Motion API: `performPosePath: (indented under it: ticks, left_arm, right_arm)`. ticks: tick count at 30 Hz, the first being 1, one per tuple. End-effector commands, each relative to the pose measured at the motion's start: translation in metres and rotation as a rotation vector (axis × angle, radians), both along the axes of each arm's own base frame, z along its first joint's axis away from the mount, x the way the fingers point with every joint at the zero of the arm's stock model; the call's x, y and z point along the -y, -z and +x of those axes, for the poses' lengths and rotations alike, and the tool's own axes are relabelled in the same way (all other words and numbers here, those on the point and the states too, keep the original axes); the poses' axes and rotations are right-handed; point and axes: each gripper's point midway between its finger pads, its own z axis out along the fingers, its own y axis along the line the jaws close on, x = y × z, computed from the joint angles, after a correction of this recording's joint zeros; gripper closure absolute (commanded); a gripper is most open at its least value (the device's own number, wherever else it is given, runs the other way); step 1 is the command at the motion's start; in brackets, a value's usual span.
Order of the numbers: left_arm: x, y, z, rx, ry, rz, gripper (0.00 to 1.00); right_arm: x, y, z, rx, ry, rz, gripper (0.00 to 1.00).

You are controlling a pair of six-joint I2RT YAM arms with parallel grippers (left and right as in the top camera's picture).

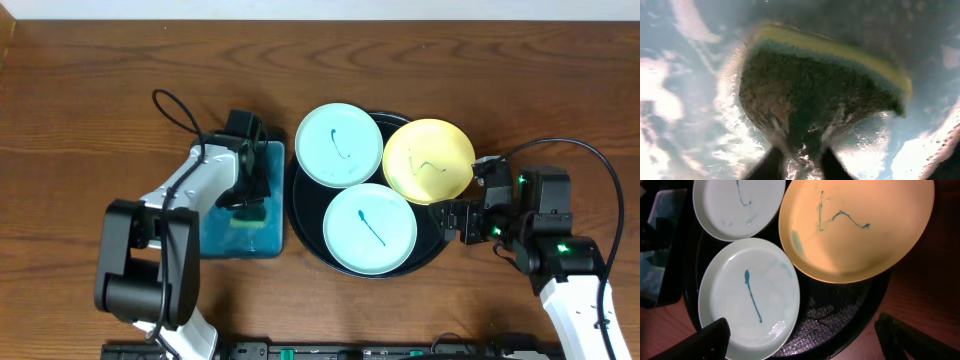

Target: Clean dirty plates on tray and stack at the side

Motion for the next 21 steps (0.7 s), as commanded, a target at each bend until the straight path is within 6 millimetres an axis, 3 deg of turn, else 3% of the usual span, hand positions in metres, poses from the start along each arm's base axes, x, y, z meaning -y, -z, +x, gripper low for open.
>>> performPosePath:
  ticks: [1,6,11,17,21]
  left_arm:
    - [-0.008,0.037,-0.021,-0.120,-0.013,0.036,0.92]
    - [-0.007,0.037,-0.023,-0.126,-0.013,0.030,0.93]
    - [-0.005,0.024,-0.019,-0.094,-0.013,0.020,0.93]
    - [0.022,-0.011,-0.005,0.018,0.115,-0.143,0.93]
    - [0.026,-0.034,0.001,0.089,0.123,-0.164,0.92]
  right_arm:
    - [-0.004,-0.009,0.004,0.019,-0.008,0.009,0.08]
    - [-0.004,-0.009,0.004,0.019,-0.008,0.009,0.08]
    - [-0.004,-0.009,0.004,0.019,-0.007,0.009,0.08]
    - [-0.004,-0.010,0.004,0.021,-0.007,0.009,0.08]
    - [0.002,-0.008,0.007,0.026,0.015,-0.021,0.11]
